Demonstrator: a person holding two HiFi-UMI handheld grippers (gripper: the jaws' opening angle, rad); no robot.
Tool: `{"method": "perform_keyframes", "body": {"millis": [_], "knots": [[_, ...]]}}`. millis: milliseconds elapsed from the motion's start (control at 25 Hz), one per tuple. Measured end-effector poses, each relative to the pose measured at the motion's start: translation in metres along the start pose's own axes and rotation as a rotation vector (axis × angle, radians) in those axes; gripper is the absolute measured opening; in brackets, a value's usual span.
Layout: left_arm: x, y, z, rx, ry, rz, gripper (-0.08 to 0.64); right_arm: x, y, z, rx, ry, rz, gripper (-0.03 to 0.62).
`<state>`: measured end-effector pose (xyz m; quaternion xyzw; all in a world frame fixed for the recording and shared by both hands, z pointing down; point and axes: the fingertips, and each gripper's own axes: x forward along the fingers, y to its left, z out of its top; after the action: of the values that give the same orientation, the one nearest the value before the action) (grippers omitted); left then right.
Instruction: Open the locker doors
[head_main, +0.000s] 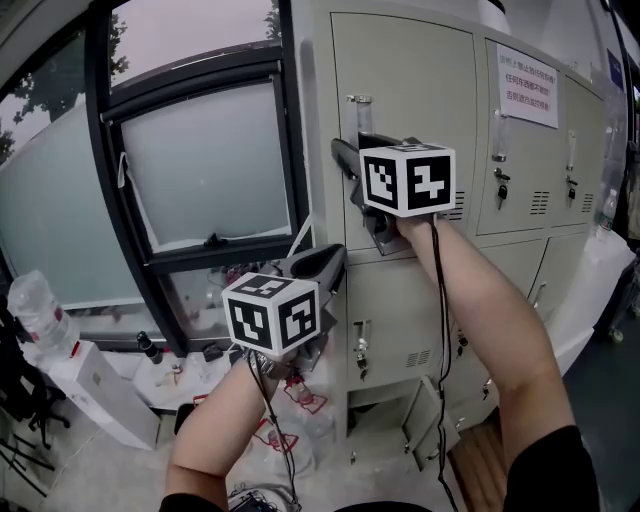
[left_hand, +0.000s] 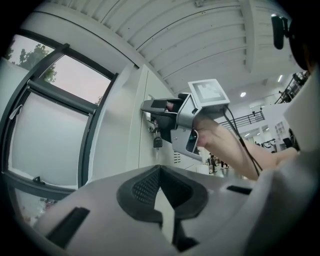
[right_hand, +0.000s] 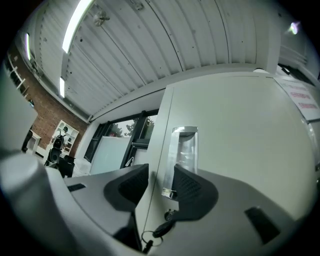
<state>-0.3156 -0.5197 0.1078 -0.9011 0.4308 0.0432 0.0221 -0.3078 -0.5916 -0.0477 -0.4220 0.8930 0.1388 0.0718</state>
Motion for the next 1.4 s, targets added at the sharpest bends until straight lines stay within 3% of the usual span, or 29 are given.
{"method": "perform_keyframes", "body": {"millis": [200,960,1400], "knots": [[0.003,0.002,-0.005,-0.004,0.007,-0.019,-0.002,0.002,-0.003,-0.002,-0.045,0.017,-0.074,0.149],[-0.011,0.0,-0.01,-0.022,0.011,-0.054,-0.002,-0.004,-0.005,-0.001,-0.046,0.029,-0.159,0.114],[-0.024,-0.02,-0.012,-0.023,0.014,-0.064,-0.002,-0.035,0.007,0.009,-0.026,0.021,-0.121,0.115]]}}
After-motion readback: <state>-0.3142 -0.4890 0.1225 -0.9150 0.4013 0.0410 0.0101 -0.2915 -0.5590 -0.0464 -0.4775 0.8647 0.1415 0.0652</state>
